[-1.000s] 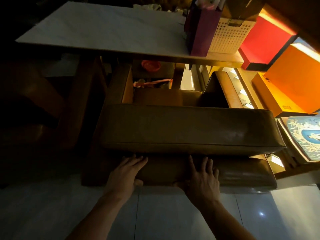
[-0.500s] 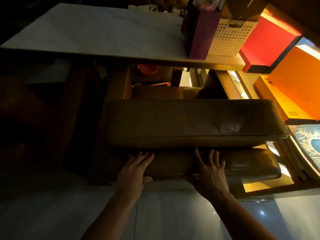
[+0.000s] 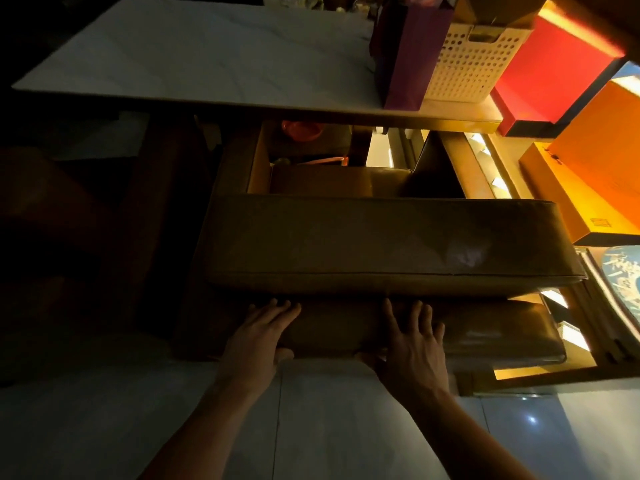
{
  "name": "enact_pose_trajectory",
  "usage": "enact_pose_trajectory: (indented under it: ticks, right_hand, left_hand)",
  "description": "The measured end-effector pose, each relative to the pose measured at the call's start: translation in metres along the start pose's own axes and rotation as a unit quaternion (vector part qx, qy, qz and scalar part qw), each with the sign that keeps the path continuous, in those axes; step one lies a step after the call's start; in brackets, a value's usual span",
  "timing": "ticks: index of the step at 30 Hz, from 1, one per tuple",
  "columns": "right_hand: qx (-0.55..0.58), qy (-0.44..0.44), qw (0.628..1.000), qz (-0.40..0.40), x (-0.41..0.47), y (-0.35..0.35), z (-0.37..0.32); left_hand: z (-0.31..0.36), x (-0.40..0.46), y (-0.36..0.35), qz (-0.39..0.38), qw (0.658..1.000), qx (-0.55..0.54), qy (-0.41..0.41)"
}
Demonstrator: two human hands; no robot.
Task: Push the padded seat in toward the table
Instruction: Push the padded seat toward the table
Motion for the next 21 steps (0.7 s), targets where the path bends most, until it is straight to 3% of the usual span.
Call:
enact_pose_trajectory:
  ticks: [12, 16, 18, 21]
  right_hand:
    - [0.0, 0.015, 1.0, 0.008, 0.001, 0.005, -0.001]
    - [-0.017, 0.035, 0.997, 0.062, -0.001, 0.015, 0.015]
    - [-0.023, 0.014, 0.996, 0.086, -0.003, 0.015, 0.035]
    - [-0.003, -0.016, 0.998, 0.053, -0.001, 0.005, 0.059]
  left_hand:
    - [0.0, -0.002, -0.002, 0.007, 1.0, 0.018, 0.002]
    - [-0.002, -0.002, 0.0, 0.01, 1.0, 0.018, 0.016]
    - [-0.002, -0.003, 0.001, 0.015, 1.0, 0.018, 0.014]
    - [-0.002, -0.002, 0.001, 0.017, 1.0, 0.026, -0.005]
Point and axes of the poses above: each hand's wrist, its own x-axis towards the middle knuckle, its own y-axis out of the back of the hand, z = x × y, the point moved 8 cm from there along x, towards the middle knuckle, and after that the axes turned 8 degrees about -z, right-handed, at the moved point
